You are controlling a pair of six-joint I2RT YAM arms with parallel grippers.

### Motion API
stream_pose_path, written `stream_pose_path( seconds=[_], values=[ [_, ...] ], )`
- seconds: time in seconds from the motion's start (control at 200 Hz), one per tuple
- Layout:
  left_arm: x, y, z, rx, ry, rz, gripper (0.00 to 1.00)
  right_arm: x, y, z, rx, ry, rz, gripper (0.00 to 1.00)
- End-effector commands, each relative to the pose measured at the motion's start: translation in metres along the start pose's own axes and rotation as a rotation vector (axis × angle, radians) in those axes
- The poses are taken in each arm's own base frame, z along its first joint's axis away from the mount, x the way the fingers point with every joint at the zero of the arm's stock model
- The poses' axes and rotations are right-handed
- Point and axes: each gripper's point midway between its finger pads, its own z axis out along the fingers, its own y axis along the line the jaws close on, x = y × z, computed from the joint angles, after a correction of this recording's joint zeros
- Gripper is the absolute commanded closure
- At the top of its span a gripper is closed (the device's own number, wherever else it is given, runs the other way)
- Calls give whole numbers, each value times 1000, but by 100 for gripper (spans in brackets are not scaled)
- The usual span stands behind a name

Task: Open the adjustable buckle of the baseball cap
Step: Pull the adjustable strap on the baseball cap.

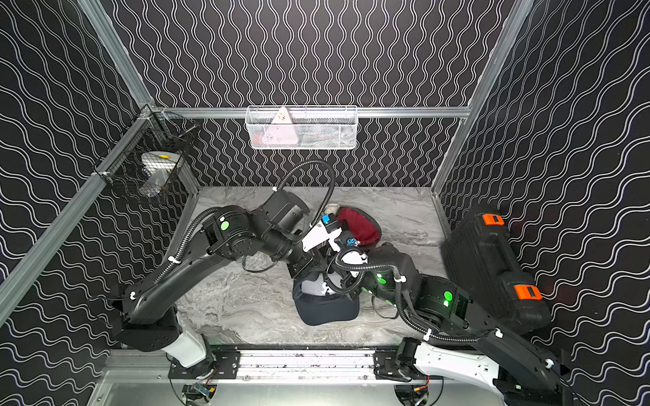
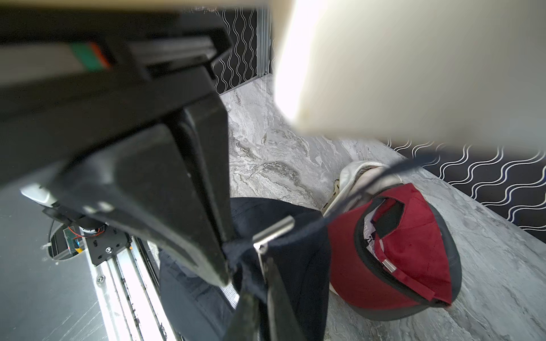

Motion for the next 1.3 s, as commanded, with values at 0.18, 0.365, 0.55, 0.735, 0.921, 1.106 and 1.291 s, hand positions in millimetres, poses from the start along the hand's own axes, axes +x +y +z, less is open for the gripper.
stream_pose_path(
  seconds=[0.18, 0.365, 0.55, 0.735, 0.921, 1.106, 1.291],
  values=[
    [-6, -5, -2, 41, -38, -9, 100, -20, -8, -10, 31, -108, 108, 94],
    [-4, -6, -3, 45, -42, -13, 100, -25, -21, -13, 99, -141, 137, 94],
    [0, -6, -1, 45, -42, -16, 100, -32, -31, -18, 154, -180, 154, 94],
    [2, -6, 0, 50, -45, -18, 100, -36, -38, -20, 190, -199, 164, 94],
    [6, -5, 0, 44, -45, -21, 100, -39, -49, -26, 250, -226, 179, 94],
    [7, -5, 0, 44, -48, -24, 100, -43, -54, -30, 278, -239, 181, 94],
    [13, -1, -1, 26, -48, -31, 100, -44, -61, -32, 321, -238, 189, 94]
  ],
)
